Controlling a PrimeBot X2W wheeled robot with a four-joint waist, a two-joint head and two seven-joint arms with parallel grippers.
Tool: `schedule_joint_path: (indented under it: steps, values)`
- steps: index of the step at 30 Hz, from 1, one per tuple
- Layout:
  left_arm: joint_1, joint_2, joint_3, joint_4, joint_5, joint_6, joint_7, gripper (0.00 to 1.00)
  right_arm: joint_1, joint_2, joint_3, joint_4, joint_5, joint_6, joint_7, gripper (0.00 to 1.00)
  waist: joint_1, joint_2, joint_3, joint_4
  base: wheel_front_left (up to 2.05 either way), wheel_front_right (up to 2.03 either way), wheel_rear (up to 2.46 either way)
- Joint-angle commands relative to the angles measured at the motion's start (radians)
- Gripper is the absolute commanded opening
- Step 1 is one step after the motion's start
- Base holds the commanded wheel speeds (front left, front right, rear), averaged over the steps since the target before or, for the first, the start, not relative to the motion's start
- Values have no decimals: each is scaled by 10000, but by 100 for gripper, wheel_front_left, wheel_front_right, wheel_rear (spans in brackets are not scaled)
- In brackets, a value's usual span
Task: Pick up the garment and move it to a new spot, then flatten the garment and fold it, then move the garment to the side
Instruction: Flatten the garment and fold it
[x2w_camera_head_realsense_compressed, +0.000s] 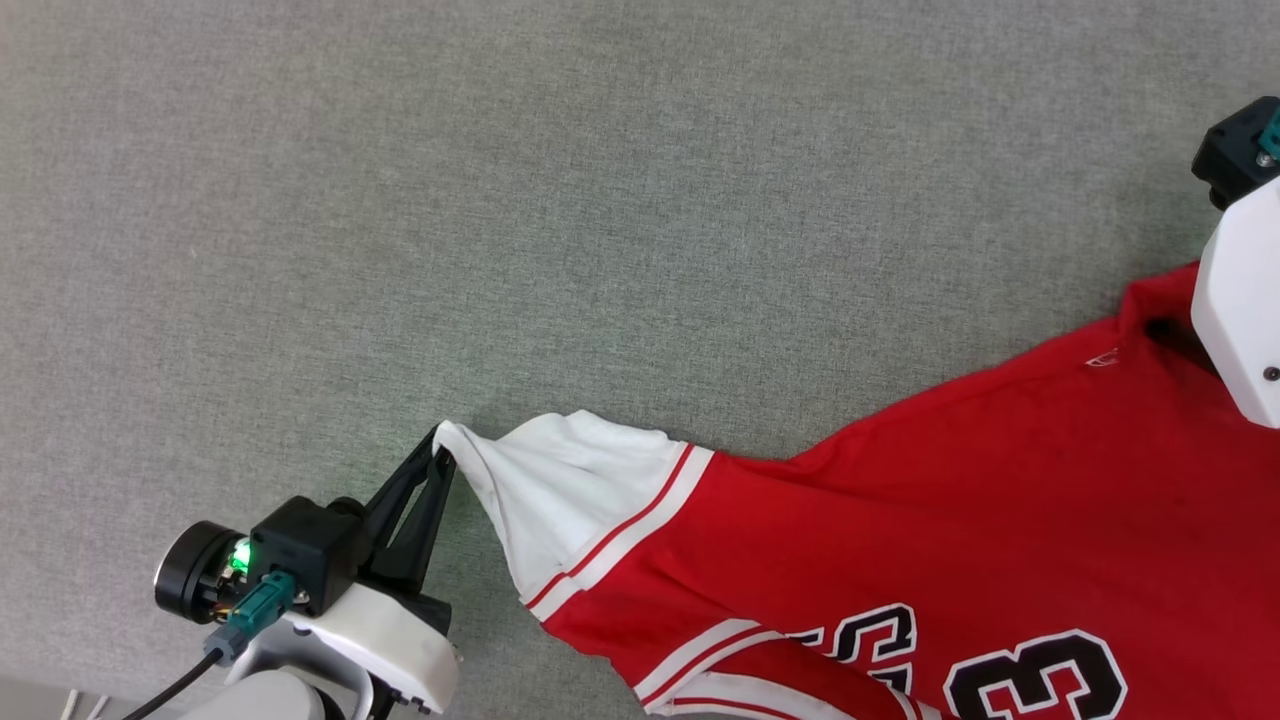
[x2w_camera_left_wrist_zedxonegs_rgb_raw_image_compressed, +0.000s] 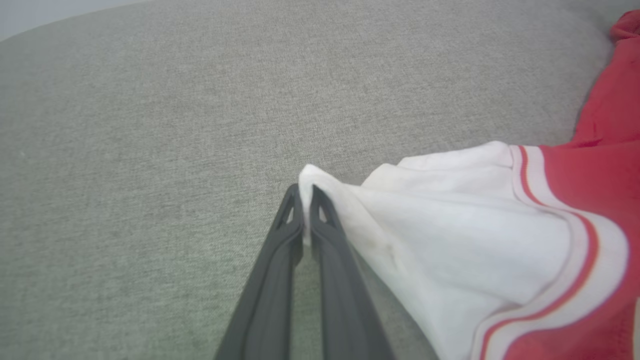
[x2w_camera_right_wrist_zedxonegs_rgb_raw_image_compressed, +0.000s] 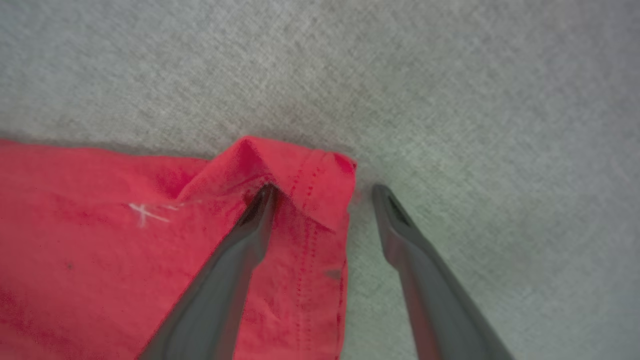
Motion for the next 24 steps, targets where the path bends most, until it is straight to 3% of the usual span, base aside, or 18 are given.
schedule_joint_path:
  steps: [1,5,6,13,18,19,24]
  values:
    - [-194,-57,3,41,64,-41,-20,0,110,180,514,362,57,-4,-137,100,-1,0,154,104,0,0,0]
    - [-298,-134,-59,92,124,-59,12,0,406,346,1208,671,323,11,-455,100,-1,0,167,120,0,0,0]
    - [-365,-185,-78,131,135,-83,12,0,372,338,1448,768,468,11,-837,0,-1,0,65,92,0,0,0]
    - [-315,-172,-86,255,145,-156,-9,0,-339,-43,1383,876,699,-4,-2408,0,-1,0,-656,-221,0,0,0]
    - [-798,-266,-199,148,380,-350,122,0,-492,-280,1209,798,854,-5,-4061,0,-1,0,-1403,-462,0,0,0]
    - [-1226,-265,-116,79,502,-421,250,0,-452,-350,1057,756,886,-5,-4929,0,-1,0,-1798,-685,0,0,0]
    - [-2195,-206,227,-15,664,-586,399,0,-630,-147,465,617,575,-5,-6319,0,-1,0,-2212,-1173,0,0,0]
